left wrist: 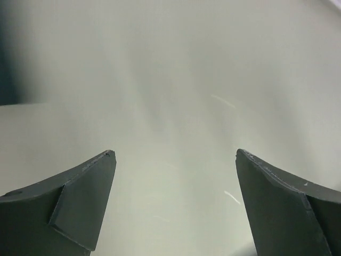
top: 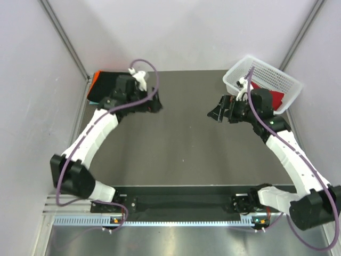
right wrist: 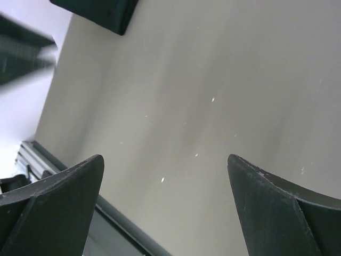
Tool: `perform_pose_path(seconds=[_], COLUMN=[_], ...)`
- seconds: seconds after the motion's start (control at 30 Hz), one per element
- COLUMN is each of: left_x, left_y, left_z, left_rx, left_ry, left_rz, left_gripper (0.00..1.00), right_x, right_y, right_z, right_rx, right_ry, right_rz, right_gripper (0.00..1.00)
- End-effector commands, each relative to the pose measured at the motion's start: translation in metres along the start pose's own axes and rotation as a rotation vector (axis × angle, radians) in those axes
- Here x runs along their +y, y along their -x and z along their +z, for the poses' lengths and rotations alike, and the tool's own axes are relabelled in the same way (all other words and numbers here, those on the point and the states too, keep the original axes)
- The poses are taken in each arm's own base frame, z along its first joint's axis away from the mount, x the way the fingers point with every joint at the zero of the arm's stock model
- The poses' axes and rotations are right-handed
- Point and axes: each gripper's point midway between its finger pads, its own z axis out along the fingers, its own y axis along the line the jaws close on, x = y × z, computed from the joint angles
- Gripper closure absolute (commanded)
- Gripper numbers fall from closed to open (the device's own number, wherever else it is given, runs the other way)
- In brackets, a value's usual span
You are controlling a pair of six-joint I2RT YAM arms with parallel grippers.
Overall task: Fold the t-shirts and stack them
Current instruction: Reset both grippers
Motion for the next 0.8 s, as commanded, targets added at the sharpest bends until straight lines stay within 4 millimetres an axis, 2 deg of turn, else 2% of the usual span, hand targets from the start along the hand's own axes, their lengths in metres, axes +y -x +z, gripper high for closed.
perform_pose_path(seconds=[0.0,0.07,0.1,0.13,0.17,0.33,0.47,0.77], left_x=[-0.071,-0.091,-0.09,-0.094,-0.095,-0.084,-0.085,-0.087], left_y=[-0.013,-0.013,-0.027,-0.024,-0.023,-0.027,-0.02,-0.002], left_z=[-0.036,-0.049,-0.049,-0.061,-0.064,-0.072,-0.077,-0.083], left_rx=[-0.078,-0.132,-0.117,-0.155,-0.184,-0.227,-0.217,-0.277], left_ry=[-0.28,-0.387,-0.401,-0.424,-0.437,-0.387,-0.37,-0.37], left_rz=[-0.018,-0.023,-0.066,-0.068,-0.066,-0.018,0.003,0.018], left_gripper=[0.01,0.01,0.01,0.01,0.01,0.01,0.01,0.01], right_x=[0.006,0.006,0.008,0.003,0.002,0.008,0.01,-0.001], right_y=[-0.011,-0.017,-0.014,-0.012,-0.014,0.002,0.009,0.027], right_z=[-0.016,-0.023,-0.032,-0.036,-0.039,-0.065,-0.069,-0.064], right_rx=[-0.019,-0.035,-0.073,-0.097,-0.109,-0.245,-0.268,-0.279], right_ry=[0.007,0.004,-0.004,-0.036,-0.041,-0.054,-0.059,-0.137], right_rz=[0.039,0.042,0.046,0.044,0.039,0.003,-0.005,-0.019], right_gripper=[0.0,0.0,0.0,0.0,0.0,0.0,0.0,0.0])
